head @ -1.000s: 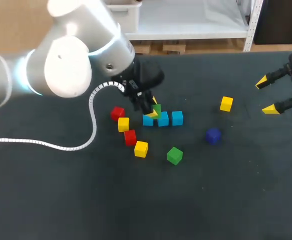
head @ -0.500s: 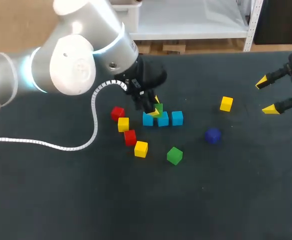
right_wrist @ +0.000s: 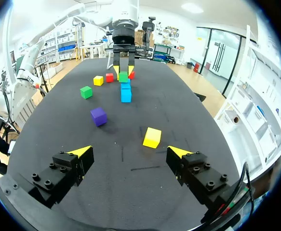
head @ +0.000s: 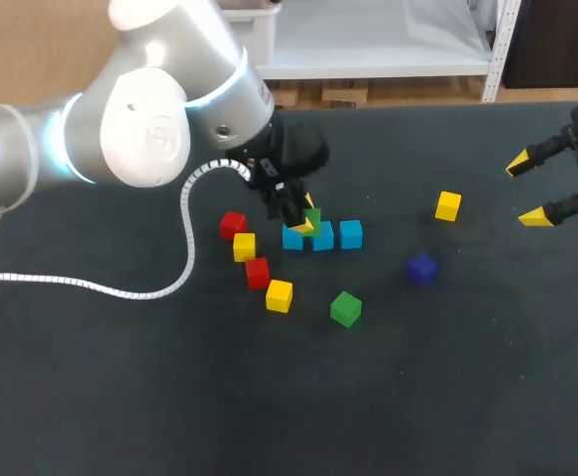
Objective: Place the blue cubes, place green cubes on the blue cubes, place the yellow cubes on the green cubes, then place the red cubes on the yellow cubes, and place purple cube on the red cubes.
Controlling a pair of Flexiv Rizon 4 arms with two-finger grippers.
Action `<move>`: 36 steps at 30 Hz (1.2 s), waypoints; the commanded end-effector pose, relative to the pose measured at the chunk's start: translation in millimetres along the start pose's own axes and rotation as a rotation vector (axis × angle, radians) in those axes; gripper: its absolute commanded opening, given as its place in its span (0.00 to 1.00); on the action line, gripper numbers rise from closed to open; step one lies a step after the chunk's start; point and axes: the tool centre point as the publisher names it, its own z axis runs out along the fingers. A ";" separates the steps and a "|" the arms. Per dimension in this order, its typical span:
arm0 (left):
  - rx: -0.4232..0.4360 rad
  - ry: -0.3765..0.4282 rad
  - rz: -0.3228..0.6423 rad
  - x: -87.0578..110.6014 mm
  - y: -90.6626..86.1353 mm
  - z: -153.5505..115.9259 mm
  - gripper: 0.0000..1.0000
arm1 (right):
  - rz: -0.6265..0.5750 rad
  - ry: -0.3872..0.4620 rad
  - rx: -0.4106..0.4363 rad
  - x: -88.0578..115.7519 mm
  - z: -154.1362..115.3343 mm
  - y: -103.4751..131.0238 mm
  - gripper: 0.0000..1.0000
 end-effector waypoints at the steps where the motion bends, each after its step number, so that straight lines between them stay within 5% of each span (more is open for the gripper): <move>1: 0.003 0.002 0.001 2.0 2.4 -0.8 0.00 | 0.000 0.000 0.002 -0.3 -0.2 0.8 1.00; 36: 0.009 -0.006 0.001 3.8 5.7 2.4 0.00 | 0.000 0.000 0.002 -0.3 -0.2 0.8 1.00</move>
